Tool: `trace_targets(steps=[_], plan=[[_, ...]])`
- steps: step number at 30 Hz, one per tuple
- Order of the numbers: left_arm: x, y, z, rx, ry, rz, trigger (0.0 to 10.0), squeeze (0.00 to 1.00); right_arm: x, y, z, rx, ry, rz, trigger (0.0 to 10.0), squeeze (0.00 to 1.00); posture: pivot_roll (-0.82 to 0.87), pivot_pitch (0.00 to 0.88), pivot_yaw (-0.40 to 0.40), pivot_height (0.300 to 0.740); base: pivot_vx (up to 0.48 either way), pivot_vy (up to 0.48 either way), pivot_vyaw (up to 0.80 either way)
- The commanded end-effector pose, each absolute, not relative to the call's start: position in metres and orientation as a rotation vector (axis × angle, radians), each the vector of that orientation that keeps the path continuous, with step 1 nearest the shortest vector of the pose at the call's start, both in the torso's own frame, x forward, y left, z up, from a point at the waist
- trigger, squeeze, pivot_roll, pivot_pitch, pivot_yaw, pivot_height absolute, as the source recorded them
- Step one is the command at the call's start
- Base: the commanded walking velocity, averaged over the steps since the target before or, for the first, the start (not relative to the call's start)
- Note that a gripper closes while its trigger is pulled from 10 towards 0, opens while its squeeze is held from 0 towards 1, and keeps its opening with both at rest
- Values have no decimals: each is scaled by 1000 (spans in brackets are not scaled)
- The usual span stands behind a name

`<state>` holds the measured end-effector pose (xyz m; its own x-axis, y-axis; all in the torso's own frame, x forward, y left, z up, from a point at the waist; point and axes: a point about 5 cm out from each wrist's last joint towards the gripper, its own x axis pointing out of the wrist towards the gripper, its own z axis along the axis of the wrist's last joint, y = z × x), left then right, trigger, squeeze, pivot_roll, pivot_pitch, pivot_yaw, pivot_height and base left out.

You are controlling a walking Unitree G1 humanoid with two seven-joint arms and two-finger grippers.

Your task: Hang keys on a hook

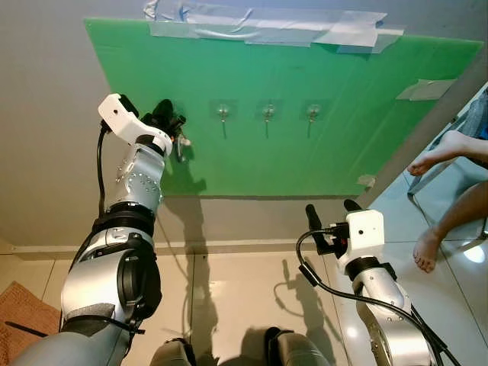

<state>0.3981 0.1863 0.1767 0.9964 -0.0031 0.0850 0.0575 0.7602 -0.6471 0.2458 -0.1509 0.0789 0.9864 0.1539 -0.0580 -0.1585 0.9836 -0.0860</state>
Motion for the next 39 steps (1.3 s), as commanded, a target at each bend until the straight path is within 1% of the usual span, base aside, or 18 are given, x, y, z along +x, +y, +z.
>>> trace_targets(steps=[1,2,7,8,10,11,12,13,15,18,24,31,33,34,36,37,38,39], plan=[[397,193,181,-659,-112,-4,0,0,243,-153,78,-99,64,150,10000,0,-188,159,-32,740,0,0,0],[397,193,182,-657,-117,-5,0,0,243,-153,78,-99,65,150,10000,0,-188,159,-32,740,0,0,0],[396,198,175,-781,-81,53,0,0,242,-153,77,-98,68,150,10000,0,-189,160,-30,740,0,0,0],[396,198,175,-781,-81,53,0,0,242,-153,77,-98,68,150,10000,0,-189,160,-30,740,0,0,0],[395,206,170,-848,-60,129,0,0,242,-153,77,-97,69,149,10000,0,-189,160,-30,740,0,0,0],[395,206,170,-848,-60,129,0,0,242,-153,77,-97,69,149,10000,0,-189,160,-30,740,0,0,0],[395,212,169,-899,-61,184,0,0,242,-153,77,-97,70,149,10000,0,-189,160,-30,740,0,0,0],[395,212,169,-899,-61,184,0,0,242,-153,77,-97,70,149,10000,0,-189,160,-30,740,0,0,0],[394,218,167,-978,-65,262,0,0,242,-153,76,-98,72,150,10000,0,-189,161,-32,740,0,0,0],[394,216,164,-1013,-52,285,0,0,242,-152,76,-99,74,156,10000,0,-189,161,-32,740,0,0,0],[394,214,161,-994,-29,286,0,0,243,-153,76,-102,76,156,10000,0,-189,161,-32,740,0,0,0],[395,209,166,-933,-37,254,0,0,242,-153,75,-104,79,155,10000,0,-190,155,-29,740,0,0,0],[394,209,168,-864,-47,249,0,0,242,-153,74,-104,79,155,10000,0,-190,154,-25,740,0,0,0],[394,209,168,-864,-47,249,0,0,242,-153,74,-104,79,155,10000,0,-190,154,-25,740,0,0,0],[391,204,167,-727,-58,234,0,0,242,-152,74,-103,80,155,10000,0,-188,150,-20,740,0,0,0],[388,202,165,-631,-60,234,0,0,242,-152,73,-103,80,155,10000,0,-187,150,-18,740,0,0,0],[388,202,165,-631,-60,234,0,0,242,-152,73,-103,80,155,10000,0,-187,150,-18,740,0,0,0],[382,200,162,-493,-63,250,0,0,241,-152,73,-102,81,155,10000,0,-186,150,-16,740,0,0,0]])
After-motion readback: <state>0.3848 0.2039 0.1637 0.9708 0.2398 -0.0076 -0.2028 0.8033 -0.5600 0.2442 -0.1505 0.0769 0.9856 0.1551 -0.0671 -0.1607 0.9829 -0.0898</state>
